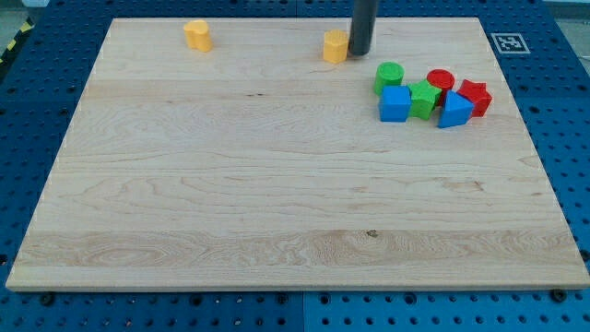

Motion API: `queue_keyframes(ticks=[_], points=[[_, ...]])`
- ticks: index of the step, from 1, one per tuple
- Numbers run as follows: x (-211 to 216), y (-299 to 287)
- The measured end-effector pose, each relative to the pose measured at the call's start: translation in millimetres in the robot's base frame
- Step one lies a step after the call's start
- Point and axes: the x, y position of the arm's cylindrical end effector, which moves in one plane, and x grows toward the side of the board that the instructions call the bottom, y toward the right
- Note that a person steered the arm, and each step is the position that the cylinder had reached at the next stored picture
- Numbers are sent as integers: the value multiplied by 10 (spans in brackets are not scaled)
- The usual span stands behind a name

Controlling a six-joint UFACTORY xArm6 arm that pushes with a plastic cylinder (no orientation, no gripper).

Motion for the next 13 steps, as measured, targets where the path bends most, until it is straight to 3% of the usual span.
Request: queue_keyframes(ticks=[6,13], points=[[-158,-1475],[347,-1443]])
